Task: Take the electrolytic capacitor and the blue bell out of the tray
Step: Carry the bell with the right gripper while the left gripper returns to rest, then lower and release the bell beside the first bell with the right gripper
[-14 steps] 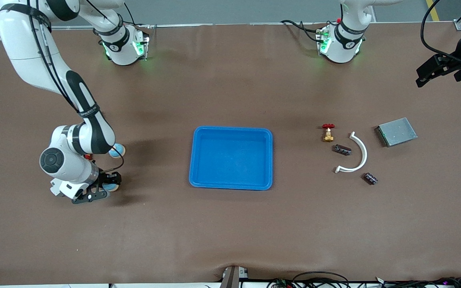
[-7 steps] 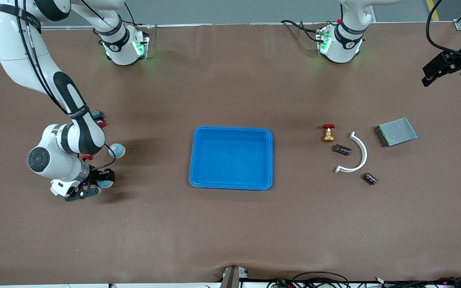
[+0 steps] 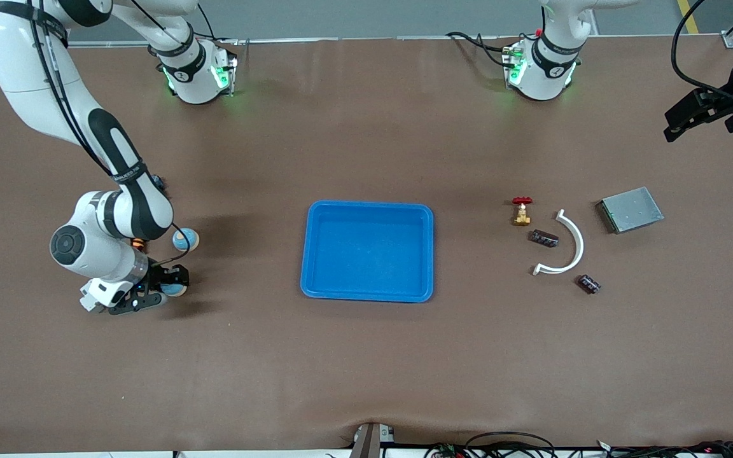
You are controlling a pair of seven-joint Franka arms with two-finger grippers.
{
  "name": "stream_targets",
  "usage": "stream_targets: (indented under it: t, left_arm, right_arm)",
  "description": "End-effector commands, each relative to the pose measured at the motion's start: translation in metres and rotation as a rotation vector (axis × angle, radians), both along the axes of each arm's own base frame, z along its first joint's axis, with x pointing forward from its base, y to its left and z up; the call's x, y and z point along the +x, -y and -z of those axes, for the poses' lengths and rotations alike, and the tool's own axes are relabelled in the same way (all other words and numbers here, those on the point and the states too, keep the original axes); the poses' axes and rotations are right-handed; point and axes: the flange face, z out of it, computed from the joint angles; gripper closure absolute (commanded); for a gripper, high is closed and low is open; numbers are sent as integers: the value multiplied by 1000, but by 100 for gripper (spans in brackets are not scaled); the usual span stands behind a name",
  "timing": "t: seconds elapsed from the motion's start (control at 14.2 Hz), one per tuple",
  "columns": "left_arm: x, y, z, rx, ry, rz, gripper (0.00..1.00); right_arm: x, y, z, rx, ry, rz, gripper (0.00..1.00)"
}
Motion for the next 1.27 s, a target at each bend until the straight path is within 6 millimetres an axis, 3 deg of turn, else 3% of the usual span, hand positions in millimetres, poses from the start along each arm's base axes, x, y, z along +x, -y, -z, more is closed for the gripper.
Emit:
stream_targets:
  t: [0.0, 0.21, 0.28, 0.35, 0.42, 0.63, 0.85, 1.2]
  left_arm:
    - [-2, 1, -6, -17, -1, 13, 0]
    - [-1, 1, -5, -17, -3, 14, 0]
    - [-1, 1, -4, -17, -5, 14, 0]
    - [-1, -1, -5, -17, -3, 11, 0]
    - [-1, 0, -5, -17, -3, 14, 0]
    - [-2, 0, -5, -17, -3, 16, 0]
    - [-2, -1, -5, -17, -5, 13, 0]
    - [-2, -1, -3, -16, -9, 13, 0]
  right_arm:
    - [-11, -13, 10, 18, -8, -6, 100]
    - [-10, -12, 9, 17, 2, -4, 100]
    - [-9, -12, 9, 16, 5, -5, 95]
    - [-8, -12, 9, 16, 7, -6, 40]
    - [-7, -13, 8, 15, 19, -5, 0]
    - [-4, -15, 2, 15, 24, -13, 0]
    - [4, -21, -23, 15, 24, -22, 0]
    - [28, -19, -120, 4, -104, -55, 0]
